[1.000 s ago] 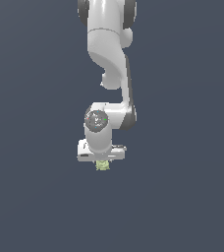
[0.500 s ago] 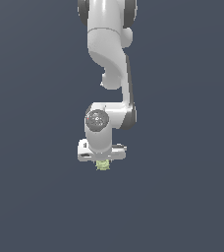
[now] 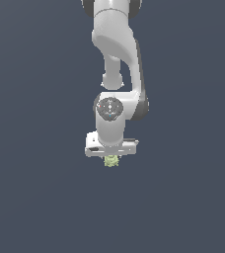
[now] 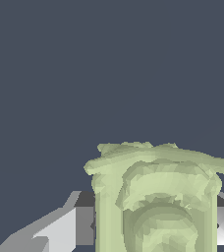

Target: Pick up the object and move it to a goal position.

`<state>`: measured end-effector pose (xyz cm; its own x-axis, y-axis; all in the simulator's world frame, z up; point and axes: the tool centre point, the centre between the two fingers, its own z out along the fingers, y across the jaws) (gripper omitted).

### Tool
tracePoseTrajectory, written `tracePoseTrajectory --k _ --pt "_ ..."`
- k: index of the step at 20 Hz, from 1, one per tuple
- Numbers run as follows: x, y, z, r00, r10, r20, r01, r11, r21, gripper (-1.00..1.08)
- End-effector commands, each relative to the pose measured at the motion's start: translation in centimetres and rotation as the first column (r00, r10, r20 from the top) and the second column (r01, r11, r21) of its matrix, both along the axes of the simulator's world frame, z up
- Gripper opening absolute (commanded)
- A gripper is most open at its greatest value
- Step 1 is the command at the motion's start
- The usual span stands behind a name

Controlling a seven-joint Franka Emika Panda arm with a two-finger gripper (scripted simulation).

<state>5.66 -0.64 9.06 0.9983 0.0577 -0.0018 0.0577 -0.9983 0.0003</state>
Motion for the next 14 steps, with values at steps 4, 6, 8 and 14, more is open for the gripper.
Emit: tracePoseTrajectory --k 4,6,8,14 --pt "-0.2 4.1 5.1 1.0 0.001 0.002 -0.001 1.0 0.0 -1.0" --pt "-0.2 5.6 7.1 1.0 0.001 0.002 -0.001 1.0 -0.001 -1.0" --pt "-0.3 7.2 9.1 1.0 0.001 0.002 -0.001 1.0 -0.001 -1.0" --pt "-0.4 11.8 14.9 1.0 0.001 0.002 -0.001 1.0 -0.001 -1.0"
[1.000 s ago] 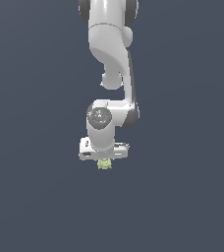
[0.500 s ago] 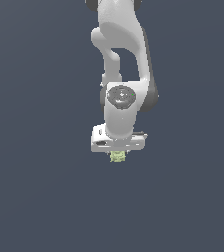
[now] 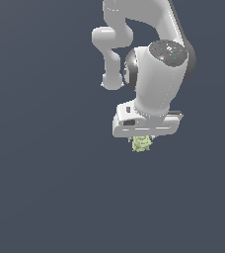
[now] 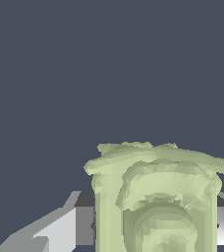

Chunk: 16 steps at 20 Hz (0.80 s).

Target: Pick up the object and move it to a goal position.

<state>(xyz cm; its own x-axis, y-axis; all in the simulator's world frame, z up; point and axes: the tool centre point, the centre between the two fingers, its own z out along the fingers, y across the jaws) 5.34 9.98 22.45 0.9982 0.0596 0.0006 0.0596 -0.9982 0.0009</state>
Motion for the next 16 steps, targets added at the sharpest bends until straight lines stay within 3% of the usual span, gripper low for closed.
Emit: tracePoseTrajectory --k 1,8,16 --pt "-0.1 1.9 2.4 1.0 -0.001 -0.001 0.001 1.0 0.0 -1.0" --pt "0.0 6.6 8.3 1.0 -0.001 -0.001 0.001 1.0 0.0 -1.0" --pt "0.3 9.3 11.8 1.0 -0.001 -0.001 0.001 1.0 0.001 -1.0"
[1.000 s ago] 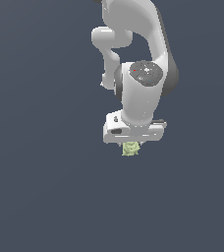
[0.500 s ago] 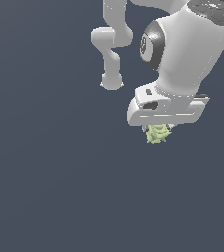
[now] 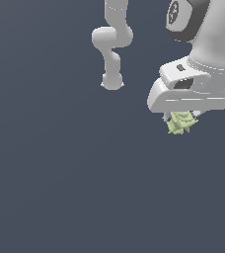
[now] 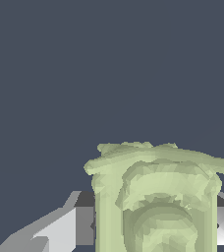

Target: Pick up the object and move it to a goal position.

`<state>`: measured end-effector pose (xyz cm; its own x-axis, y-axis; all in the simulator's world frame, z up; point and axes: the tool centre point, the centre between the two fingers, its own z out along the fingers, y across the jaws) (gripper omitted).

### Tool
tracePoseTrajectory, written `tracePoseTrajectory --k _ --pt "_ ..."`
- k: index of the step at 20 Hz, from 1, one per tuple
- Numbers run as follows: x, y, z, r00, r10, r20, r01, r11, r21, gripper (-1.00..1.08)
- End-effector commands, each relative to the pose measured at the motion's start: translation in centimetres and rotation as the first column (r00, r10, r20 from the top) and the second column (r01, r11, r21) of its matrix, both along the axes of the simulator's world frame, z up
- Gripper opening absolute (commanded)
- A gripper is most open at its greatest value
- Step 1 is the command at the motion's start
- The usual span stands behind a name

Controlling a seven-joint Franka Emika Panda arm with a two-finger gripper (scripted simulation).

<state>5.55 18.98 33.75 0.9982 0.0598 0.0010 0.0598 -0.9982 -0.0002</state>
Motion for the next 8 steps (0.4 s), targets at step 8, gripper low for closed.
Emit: tracePoseTrajectory --k 8 --pt "0.2 1.02 1.29 1.0 -0.001 -0.001 0.001 1.0 0.0 -1.0"
